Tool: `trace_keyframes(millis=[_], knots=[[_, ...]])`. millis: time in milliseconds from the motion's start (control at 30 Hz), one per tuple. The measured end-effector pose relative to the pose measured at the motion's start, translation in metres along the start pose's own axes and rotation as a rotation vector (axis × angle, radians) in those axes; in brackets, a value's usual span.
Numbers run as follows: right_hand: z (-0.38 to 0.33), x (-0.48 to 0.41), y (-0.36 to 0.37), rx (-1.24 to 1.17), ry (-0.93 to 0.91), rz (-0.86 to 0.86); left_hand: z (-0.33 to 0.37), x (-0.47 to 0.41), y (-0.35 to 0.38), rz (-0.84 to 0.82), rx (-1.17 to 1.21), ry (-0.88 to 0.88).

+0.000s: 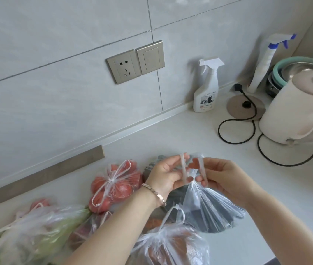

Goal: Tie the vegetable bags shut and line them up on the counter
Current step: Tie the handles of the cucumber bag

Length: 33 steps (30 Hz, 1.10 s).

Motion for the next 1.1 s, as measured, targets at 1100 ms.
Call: trace_keyframes(millis=[1100], knots=[[0.019, -0.049, -0.052, -0.309, 0.061, 0.262, 0.019, -0.010, 0.001, -0.210, -1.186, -0.012]])
Point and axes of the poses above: each hand's wrist, its own x-axis away from the middle knuckle, its own y-axis out of the palm, z = x × y, the point moved 1 cm from there along -x, towards the middle knuckle, and after that the axes turned 2 degrees about -x, right-handed, at the moved point
